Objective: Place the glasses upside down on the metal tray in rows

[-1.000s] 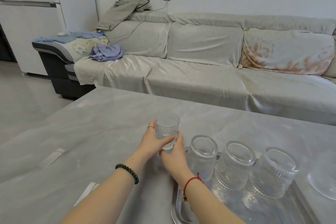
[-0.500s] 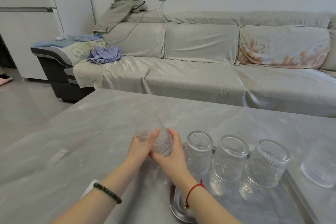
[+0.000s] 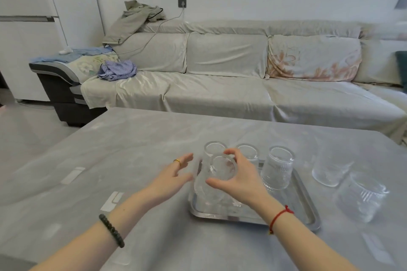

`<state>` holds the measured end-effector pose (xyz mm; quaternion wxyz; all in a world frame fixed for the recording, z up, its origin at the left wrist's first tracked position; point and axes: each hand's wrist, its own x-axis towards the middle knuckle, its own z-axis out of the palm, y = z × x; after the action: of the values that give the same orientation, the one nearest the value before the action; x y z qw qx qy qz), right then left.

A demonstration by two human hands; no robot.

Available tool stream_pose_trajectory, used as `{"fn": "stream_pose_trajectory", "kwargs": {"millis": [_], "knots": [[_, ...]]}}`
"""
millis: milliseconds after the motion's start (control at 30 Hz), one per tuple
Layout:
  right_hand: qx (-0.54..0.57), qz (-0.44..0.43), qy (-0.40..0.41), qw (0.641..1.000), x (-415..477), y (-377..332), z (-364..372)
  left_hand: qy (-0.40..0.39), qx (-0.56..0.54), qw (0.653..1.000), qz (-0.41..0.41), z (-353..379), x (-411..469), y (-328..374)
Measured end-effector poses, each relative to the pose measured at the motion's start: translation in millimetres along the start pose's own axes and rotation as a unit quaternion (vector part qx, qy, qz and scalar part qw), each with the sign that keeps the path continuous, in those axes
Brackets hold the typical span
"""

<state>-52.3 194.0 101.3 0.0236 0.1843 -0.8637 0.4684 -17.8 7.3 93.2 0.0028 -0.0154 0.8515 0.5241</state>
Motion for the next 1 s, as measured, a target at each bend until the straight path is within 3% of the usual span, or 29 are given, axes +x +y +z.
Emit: {"fn": "stream_pose_trajectory", "kwargs": {"millis": [133,300,500,633,767,1000], "knots": [[-0.033,0.018,0.013,0.999,0,1,5,-0.057,-0.016,0.997,0.055,37,-3,4],[-0.037,0.047,0.022,0.998,-1,11,24,0.034,-0.068,0.996,0.055,59,5,-12],[-0.048,0.035,0.021,0.998,0,19,33,0.042,-0.052,0.995,0.070,60,7,-25],[0.040,0.056,-0.017,0.998,-8,35,29,0.026,0.005,0.996,0.085,55,-1,-33],[0.082,0.080,-0.039,0.993,-32,58,27,0.041,0.178,0.982,0.050,58,-15,-57],[0.046,0.015,0.057,0.997,-65,89,-20,0.043,0.275,0.959,0.050,63,-16,-87]]}}
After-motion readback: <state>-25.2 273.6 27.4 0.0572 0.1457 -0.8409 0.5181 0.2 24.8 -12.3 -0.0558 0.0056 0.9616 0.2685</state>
